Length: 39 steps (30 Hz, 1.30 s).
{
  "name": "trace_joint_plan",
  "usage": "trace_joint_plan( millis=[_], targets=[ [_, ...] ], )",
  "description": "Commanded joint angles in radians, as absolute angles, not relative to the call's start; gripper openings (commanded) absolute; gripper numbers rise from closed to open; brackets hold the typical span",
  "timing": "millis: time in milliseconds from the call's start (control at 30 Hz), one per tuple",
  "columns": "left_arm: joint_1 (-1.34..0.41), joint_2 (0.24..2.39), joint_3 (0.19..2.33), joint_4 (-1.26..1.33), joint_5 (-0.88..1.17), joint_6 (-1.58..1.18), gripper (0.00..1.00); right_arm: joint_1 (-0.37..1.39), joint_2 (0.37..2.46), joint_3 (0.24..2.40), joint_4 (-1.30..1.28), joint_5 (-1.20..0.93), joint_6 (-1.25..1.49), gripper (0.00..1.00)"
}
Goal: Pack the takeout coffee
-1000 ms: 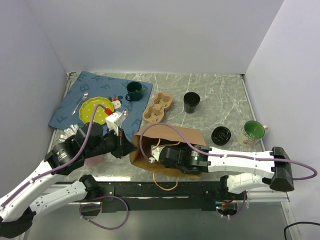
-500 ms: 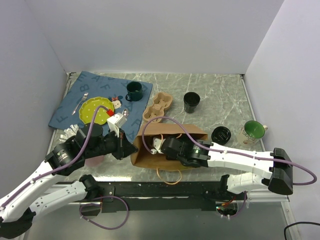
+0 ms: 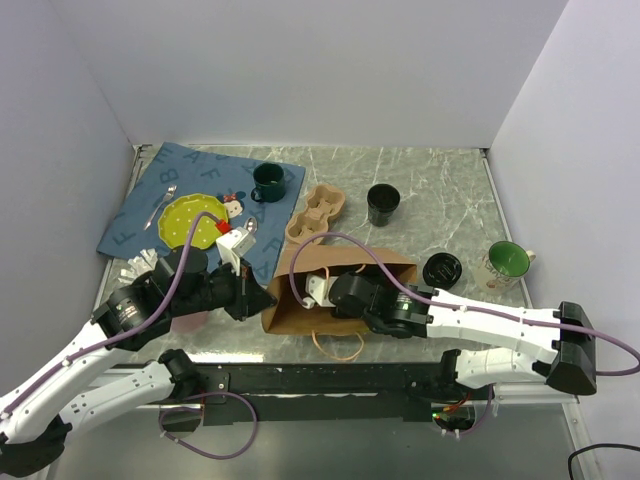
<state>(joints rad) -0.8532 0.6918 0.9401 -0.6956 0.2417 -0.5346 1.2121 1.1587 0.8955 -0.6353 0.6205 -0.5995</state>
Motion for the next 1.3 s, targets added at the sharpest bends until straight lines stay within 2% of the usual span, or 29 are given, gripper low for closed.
trace_joint_plan(
  millis=[0, 267, 600, 1267],
  targets=[
    [-0.853, 0.698, 0.943, -0.675, 0.264, -0.512, 0.01, 1.203, 1.127, 0.877, -0.581, 0.631, -0.617, 0.22],
    [-0.853, 0.698, 0.936, -0.673, 0.287, -0.511, 0.01, 1.201, 1.137, 0.879, -0.569, 0.468, -0.583, 0.23],
    [-0.853, 0.718, 0.954, -0.683, 0.324, -0.529, 0.01, 1.175, 1.249, 0.854, -0.419, 0.538, -0.600, 0.22],
    [-0.853, 0.745, 0.948, -0.689, 0.310, -0.508, 0.01, 1.121, 1.114, 0.764, -0.400, 0.545, -0.618, 0.22]
  ],
)
